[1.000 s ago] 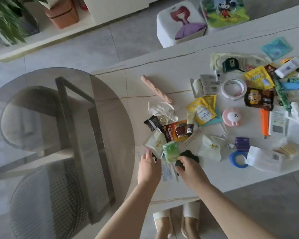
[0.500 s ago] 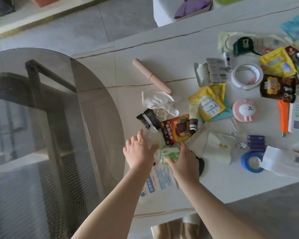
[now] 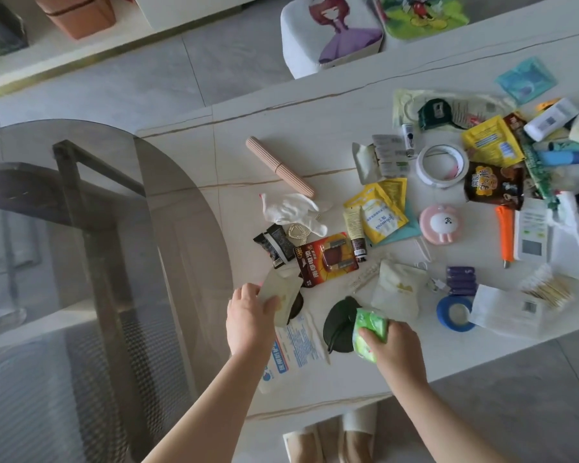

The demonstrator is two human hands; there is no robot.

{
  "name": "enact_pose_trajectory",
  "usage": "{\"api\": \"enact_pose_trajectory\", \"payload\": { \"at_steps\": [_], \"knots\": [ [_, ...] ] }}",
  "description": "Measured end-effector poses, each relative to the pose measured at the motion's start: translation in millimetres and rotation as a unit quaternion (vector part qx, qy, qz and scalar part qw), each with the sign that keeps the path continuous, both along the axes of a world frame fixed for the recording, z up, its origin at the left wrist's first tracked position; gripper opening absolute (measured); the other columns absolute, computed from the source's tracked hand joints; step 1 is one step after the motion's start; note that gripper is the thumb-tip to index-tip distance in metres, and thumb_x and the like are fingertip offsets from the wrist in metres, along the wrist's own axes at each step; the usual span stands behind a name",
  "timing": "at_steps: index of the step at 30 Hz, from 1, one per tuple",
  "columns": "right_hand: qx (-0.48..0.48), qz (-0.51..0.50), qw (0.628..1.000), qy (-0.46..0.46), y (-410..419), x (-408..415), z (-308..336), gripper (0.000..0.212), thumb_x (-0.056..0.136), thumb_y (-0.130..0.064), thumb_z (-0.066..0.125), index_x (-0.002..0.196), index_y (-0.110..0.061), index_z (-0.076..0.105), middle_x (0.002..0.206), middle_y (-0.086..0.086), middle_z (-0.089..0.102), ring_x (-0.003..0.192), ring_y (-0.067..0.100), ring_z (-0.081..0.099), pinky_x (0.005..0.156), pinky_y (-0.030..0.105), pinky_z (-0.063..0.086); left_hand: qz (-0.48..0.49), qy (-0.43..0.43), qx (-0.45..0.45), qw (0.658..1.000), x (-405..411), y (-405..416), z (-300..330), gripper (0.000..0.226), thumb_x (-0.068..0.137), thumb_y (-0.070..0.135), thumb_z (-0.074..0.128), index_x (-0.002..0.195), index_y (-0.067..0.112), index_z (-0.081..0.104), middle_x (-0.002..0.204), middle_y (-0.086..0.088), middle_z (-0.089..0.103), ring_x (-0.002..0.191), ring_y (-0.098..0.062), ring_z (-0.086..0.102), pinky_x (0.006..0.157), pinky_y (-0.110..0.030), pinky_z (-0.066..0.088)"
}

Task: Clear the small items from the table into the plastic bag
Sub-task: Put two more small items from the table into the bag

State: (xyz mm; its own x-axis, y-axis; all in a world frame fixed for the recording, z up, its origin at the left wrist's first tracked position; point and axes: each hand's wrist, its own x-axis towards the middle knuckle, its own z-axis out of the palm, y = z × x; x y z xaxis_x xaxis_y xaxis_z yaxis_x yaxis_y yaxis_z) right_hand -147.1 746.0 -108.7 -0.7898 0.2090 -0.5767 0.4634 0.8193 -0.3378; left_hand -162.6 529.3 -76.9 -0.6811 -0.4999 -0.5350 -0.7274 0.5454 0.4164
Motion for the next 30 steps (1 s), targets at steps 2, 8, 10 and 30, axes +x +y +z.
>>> {"api": "enact_pose_trajectory", "payload": {
  "at_steps": [2,8,10,30],
  "knots": [
    [-0.027,0.001,1.000,-0.016,0,4,-6,0.030,0.079,-0.035,0.069,0.081,-0.006,0.063,0.075,0.003,0.055,0.080,0.028,0.060,0.050,0.014,0.025,0.041,0.004,0.041,0.998,6,2,4,0.017,0.091,0.026,0.058,0.096,0.012,0.050,0.090,-0.002,0.055,0.082,-0.024,0.053,0.069,-0.037,0.046],
    [-0.025,0.048,0.998,-0.007,-30,6,-23,0.041,0.078,-0.032,0.069,0.110,-0.012,0.054,0.125,0.006,0.048,0.119,0.027,0.043,0.088,0.033,0.046,0.089,-0.029,0.131,0.987,26,19,-7,0.021,0.091,0.027,0.058,0.094,0.009,0.047,0.074,0.000,0.050,0.060,-0.013,0.044,0.049,-0.027,0.034],
    [0.025,0.039,0.999,0.010,-37,8,-24,0.063,0.076,-0.036,0.072,0.127,-0.012,0.044,0.137,0.008,0.040,0.125,0.029,0.038,0.089,0.040,0.048,0.090,-0.036,0.139,0.986,30,22,-12,0.020,0.092,0.026,0.057,0.093,0.010,0.046,0.076,-0.001,0.051,0.058,-0.012,0.045,0.044,-0.025,0.034],
    [-0.338,-0.292,0.893,-0.062,56,27,93,0.009,0.088,-0.009,0.048,0.094,-0.016,0.049,0.096,0.005,0.055,0.087,0.020,0.059,0.065,0.029,0.058,0.014,-0.065,0.166,0.984,18,71,69,0.028,0.092,0.022,0.050,0.118,0.016,0.042,0.087,-0.003,0.055,0.079,-0.031,0.060,0.073,-0.045,0.056]
  ]
}}
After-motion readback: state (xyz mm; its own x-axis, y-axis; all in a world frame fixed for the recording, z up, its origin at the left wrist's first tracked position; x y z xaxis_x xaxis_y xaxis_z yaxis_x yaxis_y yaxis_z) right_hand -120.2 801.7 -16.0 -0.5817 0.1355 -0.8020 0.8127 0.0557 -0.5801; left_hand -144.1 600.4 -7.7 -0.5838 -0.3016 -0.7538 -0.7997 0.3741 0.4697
